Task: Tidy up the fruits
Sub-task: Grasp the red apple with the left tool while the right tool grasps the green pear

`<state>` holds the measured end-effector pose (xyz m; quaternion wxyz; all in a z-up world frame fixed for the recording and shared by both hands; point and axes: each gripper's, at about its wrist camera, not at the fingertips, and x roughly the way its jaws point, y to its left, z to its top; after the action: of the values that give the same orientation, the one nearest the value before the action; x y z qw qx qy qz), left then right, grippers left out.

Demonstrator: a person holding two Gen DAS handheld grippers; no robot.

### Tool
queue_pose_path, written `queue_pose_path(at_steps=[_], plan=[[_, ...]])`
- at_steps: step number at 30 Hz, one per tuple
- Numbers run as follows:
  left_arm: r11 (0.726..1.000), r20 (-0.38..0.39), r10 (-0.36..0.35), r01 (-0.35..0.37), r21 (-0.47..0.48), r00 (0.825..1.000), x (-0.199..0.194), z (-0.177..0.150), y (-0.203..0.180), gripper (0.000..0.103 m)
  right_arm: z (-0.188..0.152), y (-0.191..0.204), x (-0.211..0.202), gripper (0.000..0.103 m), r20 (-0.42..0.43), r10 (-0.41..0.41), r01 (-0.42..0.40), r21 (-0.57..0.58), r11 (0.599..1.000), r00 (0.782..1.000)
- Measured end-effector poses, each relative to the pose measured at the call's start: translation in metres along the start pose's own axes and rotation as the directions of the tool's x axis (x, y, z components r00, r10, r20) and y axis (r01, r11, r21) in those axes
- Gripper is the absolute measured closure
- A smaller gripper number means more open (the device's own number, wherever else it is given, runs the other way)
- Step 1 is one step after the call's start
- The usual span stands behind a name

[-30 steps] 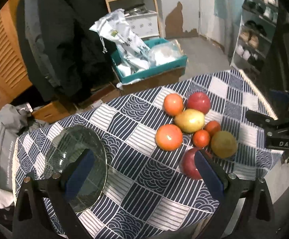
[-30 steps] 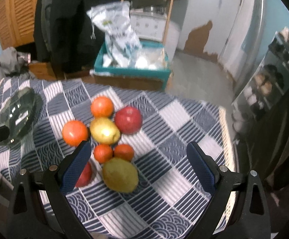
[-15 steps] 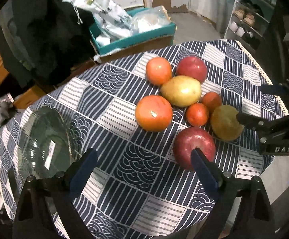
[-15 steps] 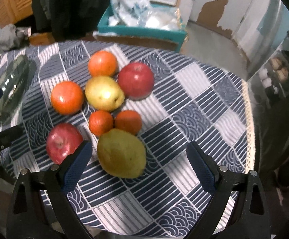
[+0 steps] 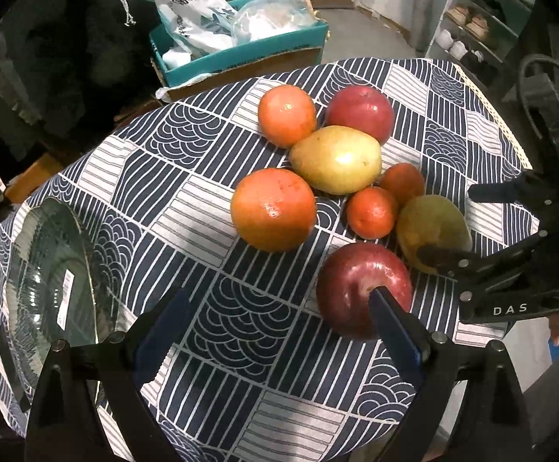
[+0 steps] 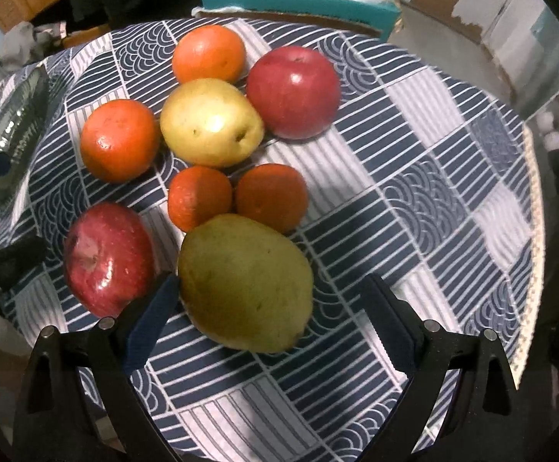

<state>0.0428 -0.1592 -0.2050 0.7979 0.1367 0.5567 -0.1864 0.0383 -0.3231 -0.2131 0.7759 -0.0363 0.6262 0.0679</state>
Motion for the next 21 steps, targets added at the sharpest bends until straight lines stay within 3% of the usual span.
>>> queue_pose_path(at_steps=[7, 14, 21], plan=[[1.0, -0.015, -0.013, 0.013, -0.006, 1.0, 0.007, 0.001, 0.0, 0.008, 0.0, -0.002, 0.01, 0.017, -0.039, 0.051, -0.052, -0.004, 0.999, 0.998], [1.0, -0.026, -0.029, 0.029, -0.003, 0.999, 0.01, 0.002, -0.006, 0.008, -0.002, 0.001, 0.025, 0.027, -0.074, 0.024, -0.027, -0.042, 0.999, 0.997], [0.998, -0.039, -0.061, 0.061, 0.007, 0.997, 0.017, 0.003, -0.02, 0.008, -0.01, -0.001, 0.018, 0.028, -0.061, -0.02, 0.017, -0.046, 0.999, 0.998]])
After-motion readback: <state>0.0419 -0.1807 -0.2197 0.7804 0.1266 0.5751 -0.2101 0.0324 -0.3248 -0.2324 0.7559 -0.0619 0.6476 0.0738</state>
